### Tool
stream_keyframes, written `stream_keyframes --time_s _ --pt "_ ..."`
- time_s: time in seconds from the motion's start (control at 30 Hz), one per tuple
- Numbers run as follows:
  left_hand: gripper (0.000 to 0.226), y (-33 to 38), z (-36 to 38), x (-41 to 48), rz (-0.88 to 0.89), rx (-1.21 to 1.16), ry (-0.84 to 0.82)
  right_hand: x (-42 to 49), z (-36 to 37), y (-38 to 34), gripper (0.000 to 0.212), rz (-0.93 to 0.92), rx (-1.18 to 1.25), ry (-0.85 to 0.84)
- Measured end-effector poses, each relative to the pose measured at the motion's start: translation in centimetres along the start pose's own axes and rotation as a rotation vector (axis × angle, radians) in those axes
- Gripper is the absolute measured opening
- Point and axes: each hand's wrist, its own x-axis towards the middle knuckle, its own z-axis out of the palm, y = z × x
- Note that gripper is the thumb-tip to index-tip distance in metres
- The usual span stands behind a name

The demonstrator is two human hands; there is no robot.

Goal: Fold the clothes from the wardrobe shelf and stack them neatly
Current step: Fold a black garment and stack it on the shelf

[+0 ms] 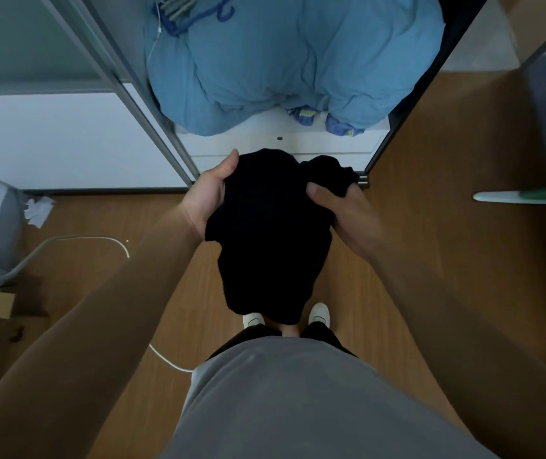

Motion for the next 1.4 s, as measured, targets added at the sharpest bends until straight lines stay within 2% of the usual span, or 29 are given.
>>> stream_keyframes --time_s 0.13,0.17,0.23,0.27,0.37,0.47,0.53,0.6,0.63,0.7,0.77,0.83,0.93,1.03,1.07,1.1,1.17,1.23,1.3,1.4 --pt "0.053 -0.1 0.1 -0.3 -0.001 0.044 -0.009 -0.5 0.8 1.1 0.087 0.184 -0.020 -0.043" --pt "0.052 0.0 0.2 -0.4 0.007 0.063 -0.001 -0.6 0.8 1.3 0.087 0.214 -0.003 -0.077" --pt "0.051 0.2 0.3 -0.6 0.017 0.099 0.007 -0.8 1.0 1.3 0.071 0.216 -0.003 -0.166" --pt "0.051 0.4 0.3 -0.7 0.019 0.116 0.005 -0.8 1.2 1.2 0.069 0.209 -0.029 -0.185" --pt "0.052 0.9 0.3 -0.7 0.021 0.133 -0.011 -0.6 2.0 0.7 0.084 0.170 -0.154 -0.149" --pt "0.052 1.3 -0.1 -0.7 0.028 0.159 0.016 -0.8 2.5 0.1 0.084 0.101 -0.275 -0.125" --pt "0.053 1.4 -0.7 -0.6 0.028 0.155 0.054 -1.1 2.5 -0.6 0.071 0.053 -0.348 -0.102" --pt "0.054 1.3 -1.4 -0.4 0.026 0.136 0.090 -1.3 2.6 -1.2 0.045 0.007 -0.474 -0.107" --pt "0.055 1.2 -1.8 -0.2 0.021 0.127 0.110 -1.4 2.6 -1.4 0.039 -0.012 -0.547 -0.104" --pt "0.057 0.7 -2.6 0.0 0.010 0.111 0.132 -1.5 2.8 -1.4 0.044 -0.036 -0.611 -0.079" --pt "0.059 0.3 -3.2 0.2 0.004 0.071 0.112 -1.8 2.9 -1.3 0.047 0.008 -0.482 -0.044" --pt "0.061 0.0 -3.9 0.3 -0.005 0.049 0.063 -1.9 3.2 -1.1 0.045 0.084 -0.235 0.019" --pt "0.067 -1.4 -5.3 0.0 -0.037 -0.027 -0.173 -1.6 3.4 -1.5 0.032 0.142 0.090 0.131" --pt "0.060 -3.8 -5.9 0.0 0.048 -0.027 -0.373 -1.1 3.5 -2.8 0.027 0.233 0.188 0.200" --pt "0.052 -4.6 -5.7 0.0 0.104 0.028 -0.374 -0.9 3.3 -3.1 0.025 0.283 0.203 0.202" --pt "0.041 -5.2 -5.2 -0.1 0.183 0.112 -0.327 -0.7 3.1 -3.4 0.024 0.340 0.226 0.187" --pt "0.022 -5.1 -3.7 0.0 0.288 0.217 -0.080 -0.6 2.6 -3.6 0.024 0.405 0.310 0.121" --pt "0.019 -4.3 -2.7 0.4 0.330 0.224 0.100 -0.9 2.1 -3.0 0.031 0.375 0.390 0.053" --pt "0.023 -3.6 -1.8 0.6 0.324 0.210 0.132 -1.4 1.5 -1.9 0.037 0.324 0.296 0.028" --pt "0.027 -3.2 -1.1 0.3 0.294 0.167 0.129 -1.8 1.0 -0.5 0.033 0.225 -0.033 0.093"
